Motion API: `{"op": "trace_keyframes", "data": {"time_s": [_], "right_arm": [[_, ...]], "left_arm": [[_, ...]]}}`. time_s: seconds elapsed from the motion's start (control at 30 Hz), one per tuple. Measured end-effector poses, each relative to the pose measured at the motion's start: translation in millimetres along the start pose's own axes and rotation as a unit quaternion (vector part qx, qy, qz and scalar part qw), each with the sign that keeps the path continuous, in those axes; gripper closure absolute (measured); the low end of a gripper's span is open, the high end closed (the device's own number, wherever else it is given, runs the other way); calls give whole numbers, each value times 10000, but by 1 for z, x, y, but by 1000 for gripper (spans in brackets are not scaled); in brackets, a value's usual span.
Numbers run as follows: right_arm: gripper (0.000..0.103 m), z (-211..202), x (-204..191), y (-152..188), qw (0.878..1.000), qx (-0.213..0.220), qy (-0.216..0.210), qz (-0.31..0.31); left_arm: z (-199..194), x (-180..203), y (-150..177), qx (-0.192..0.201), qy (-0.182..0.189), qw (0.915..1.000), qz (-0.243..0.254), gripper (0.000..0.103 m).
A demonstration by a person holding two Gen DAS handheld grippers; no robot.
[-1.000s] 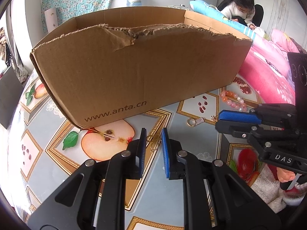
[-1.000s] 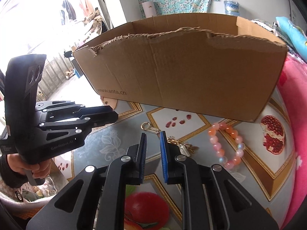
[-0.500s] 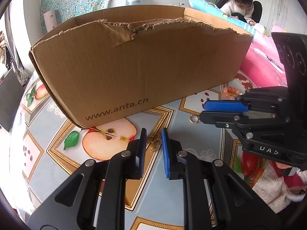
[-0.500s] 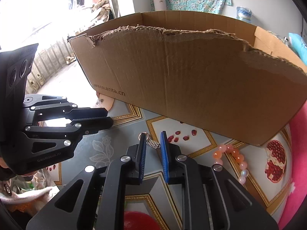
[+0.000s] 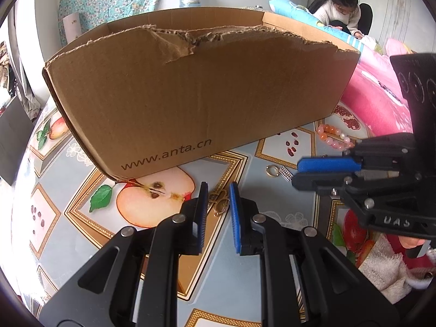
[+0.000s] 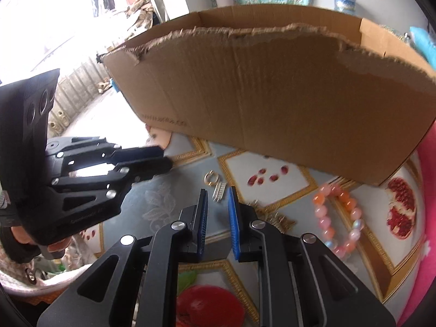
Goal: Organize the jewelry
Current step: 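Close the right tool on the small gold ring charm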
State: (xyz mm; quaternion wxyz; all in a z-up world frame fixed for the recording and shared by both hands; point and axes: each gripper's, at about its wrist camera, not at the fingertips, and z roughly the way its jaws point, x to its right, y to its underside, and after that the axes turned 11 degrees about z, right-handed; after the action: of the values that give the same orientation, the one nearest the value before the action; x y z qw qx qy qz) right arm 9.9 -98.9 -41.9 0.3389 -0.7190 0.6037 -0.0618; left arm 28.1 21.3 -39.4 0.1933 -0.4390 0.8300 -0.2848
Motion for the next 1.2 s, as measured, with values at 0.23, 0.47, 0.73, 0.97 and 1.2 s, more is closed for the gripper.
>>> {"op": "trace_keyframes", "data": {"time_s": [0.23,0.47,0.73,0.97,1.2], "right_arm": [[96,9,-14,-2,9984,-31,252,-504],[98,-4,-1,1,9987,24,511,83],[96,-12,-24,1,9992,238,55,-331],[89,-7,-28,3,9987,85,78,-495],[84,2,-28,2,9957,-27,194,-903]], "left_arm": [[0,-1,1,-4,10,10000,10,88],[-1,-3,1,22,38,10000,-27,88],[-1,-4,1,4,28,10000,-9,88],[-3,-4,2,4,27,10000,-31,88],[-2,-3,2,1,11,10000,-1,88]]}}
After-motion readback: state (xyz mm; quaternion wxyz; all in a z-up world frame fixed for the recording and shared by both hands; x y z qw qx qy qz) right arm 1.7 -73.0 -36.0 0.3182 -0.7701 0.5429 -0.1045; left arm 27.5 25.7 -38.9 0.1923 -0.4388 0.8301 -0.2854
